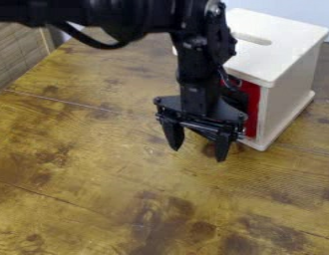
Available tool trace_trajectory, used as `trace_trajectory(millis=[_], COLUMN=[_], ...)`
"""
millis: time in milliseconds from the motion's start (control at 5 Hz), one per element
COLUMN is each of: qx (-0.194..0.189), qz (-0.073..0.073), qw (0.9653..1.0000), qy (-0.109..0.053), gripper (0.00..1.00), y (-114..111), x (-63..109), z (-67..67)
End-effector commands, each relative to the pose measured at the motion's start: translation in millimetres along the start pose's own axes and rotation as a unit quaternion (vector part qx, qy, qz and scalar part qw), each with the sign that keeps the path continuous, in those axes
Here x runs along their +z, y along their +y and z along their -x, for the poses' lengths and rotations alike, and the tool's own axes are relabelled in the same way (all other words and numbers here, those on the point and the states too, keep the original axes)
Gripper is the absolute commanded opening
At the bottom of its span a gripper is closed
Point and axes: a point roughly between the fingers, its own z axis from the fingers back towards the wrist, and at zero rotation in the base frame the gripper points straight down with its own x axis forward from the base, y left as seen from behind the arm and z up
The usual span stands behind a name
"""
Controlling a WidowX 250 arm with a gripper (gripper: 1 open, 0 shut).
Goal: Close the drawer
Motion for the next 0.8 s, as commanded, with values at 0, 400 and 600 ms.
trace_trajectory(millis=[0,400,600], qx=[0.008,0.036,0.031], qz=[0.013,0.011,0.015], qw=[0.9989,0.9986,0.9986], qy=[-0.043,-0.037,-0.04], gripper=[1.0,1.0,1.0], y=[-3.4,0.5,-4.9], x=[23.4,17.6,20.0], z=[-9.1,-3.1,-1.2])
